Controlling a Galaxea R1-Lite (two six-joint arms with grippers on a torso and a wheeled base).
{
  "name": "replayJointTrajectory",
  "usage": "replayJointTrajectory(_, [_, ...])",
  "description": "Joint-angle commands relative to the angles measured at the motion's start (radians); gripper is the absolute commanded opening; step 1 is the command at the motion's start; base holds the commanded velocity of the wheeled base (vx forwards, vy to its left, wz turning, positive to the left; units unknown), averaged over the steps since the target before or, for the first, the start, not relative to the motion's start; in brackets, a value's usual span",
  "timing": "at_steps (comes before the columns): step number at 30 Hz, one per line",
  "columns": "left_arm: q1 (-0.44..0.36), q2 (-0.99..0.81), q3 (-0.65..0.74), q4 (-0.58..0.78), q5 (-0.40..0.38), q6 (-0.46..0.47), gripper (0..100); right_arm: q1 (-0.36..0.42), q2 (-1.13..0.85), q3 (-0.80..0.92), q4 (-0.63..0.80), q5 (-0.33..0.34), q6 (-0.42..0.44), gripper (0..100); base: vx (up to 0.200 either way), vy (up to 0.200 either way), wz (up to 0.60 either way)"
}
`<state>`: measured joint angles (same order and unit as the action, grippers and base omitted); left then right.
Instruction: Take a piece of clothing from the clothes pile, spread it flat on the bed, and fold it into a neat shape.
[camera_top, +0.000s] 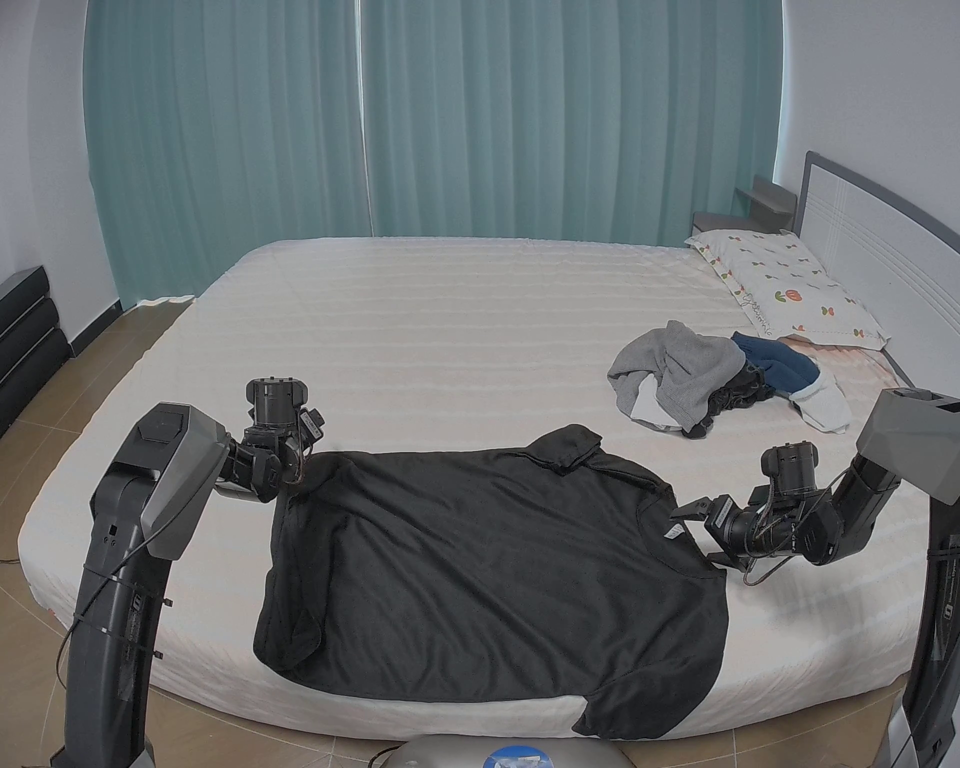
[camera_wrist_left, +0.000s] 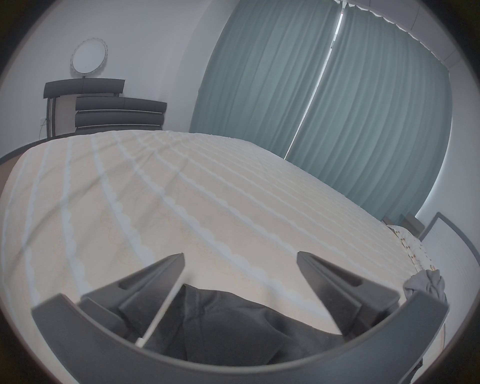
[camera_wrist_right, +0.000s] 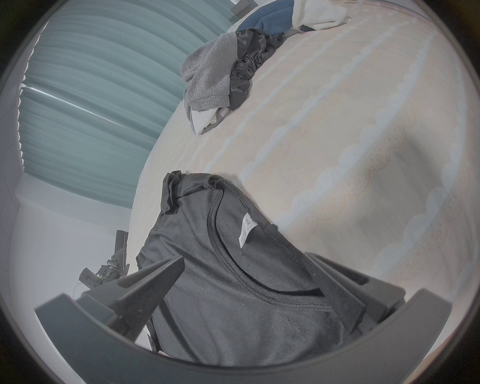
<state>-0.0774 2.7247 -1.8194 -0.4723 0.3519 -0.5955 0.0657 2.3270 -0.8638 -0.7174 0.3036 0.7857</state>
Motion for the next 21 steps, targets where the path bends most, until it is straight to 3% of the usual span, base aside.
replayJointTrajectory(1, [0.019, -0.026, 0.026, 0.001, 0.002, -0.036, 100, 0.0, 0.0, 0.002, 0.0, 0.0, 0.001, 100, 0.0, 0.0, 0.0])
replayJointTrajectory(9, [0.015, -0.232, 0.318, -0.006, -0.044, -0.125, 100, 0.0, 0.0, 0.002, 0.0, 0.002, 0.001, 100, 0.0, 0.0, 0.0])
replayJointTrajectory(12, [-0.012, -0.332, 0.459, -0.009, -0.099, -0.19, 100, 0.0, -0.002, 0.002, 0.0, 0.002, 0.001, 100, 0.0, 0.0, 0.0])
replayJointTrajectory(15, [-0.033, -0.457, 0.65, -0.009, -0.199, -0.25, 100, 0.0, -0.002, 0.002, 0.0, 0.002, 0.003, 100, 0.0, 0.0, 0.0])
replayJointTrajectory(17, [-0.035, -0.473, 0.678, -0.009, -0.217, -0.256, 100, -0.001, -0.002, 0.002, 0.0, 0.002, 0.003, 100, 0.0, 0.0, 0.0])
replayJointTrajectory(18, [-0.038, -0.554, 0.845, -0.014, -0.33, -0.279, 100, -0.001, -0.002, 0.002, 0.0, 0.002, 0.003, 100, 0.0, 0.0, 0.0])
replayJointTrajectory(21, [-0.044, -0.605, 0.959, -0.029, -0.404, -0.291, 100, -0.001, -0.002, 0.002, 0.0, 0.003, 0.003, 100, 0.0, 0.0, 0.0])
